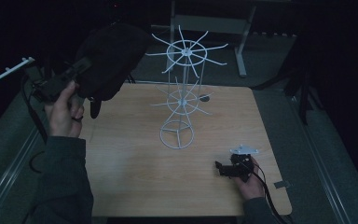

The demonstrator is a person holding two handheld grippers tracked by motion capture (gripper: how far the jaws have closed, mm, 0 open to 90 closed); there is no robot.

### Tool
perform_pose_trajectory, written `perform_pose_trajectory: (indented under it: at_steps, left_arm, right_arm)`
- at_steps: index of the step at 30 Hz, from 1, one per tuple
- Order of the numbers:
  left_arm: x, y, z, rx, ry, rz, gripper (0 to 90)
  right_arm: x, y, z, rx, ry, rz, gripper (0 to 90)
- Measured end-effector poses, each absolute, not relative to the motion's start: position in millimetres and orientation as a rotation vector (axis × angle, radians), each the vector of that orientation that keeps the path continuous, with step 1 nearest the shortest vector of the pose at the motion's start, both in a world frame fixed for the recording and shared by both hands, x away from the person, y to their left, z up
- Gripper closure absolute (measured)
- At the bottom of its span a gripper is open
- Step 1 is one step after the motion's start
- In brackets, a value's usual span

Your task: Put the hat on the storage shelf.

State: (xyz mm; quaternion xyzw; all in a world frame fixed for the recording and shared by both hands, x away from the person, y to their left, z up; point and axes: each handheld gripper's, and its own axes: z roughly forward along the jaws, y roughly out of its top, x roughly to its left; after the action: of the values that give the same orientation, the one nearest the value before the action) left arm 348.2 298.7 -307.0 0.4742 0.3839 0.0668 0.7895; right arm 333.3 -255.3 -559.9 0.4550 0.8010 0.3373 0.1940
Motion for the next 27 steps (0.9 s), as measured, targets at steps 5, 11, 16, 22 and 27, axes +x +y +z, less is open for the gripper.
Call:
perform_pose_trajectory:
  at_steps: [5, 11, 16, 22, 27]
  left_arm:
    - [349, 296, -307, 1.024, 0.806, 0.132, 84.2]
    - [350, 290, -307, 1.035, 0.780, 0.115, 84.2]
    - [352, 283, -308, 1.063, 0.765, 0.106, 84.0]
    - [354, 276, -308, 1.095, 0.752, 0.096, 83.9]
    - [355, 272, -311, 1.119, 0.748, 0.075, 83.8]
  right_arm:
    - [333, -255, -560, 1.276, 2.246, 0.946, 11.0]
    - [333, -255, -560, 1.275, 2.247, 0.945, 11.0]
    - [333, -255, -560, 1.276, 2.246, 0.946, 11.0]
    - [333, -255, -560, 1.276, 2.246, 0.946, 11.0]
    - [333, -255, -560, 1.274, 2.247, 0.945, 11.0]
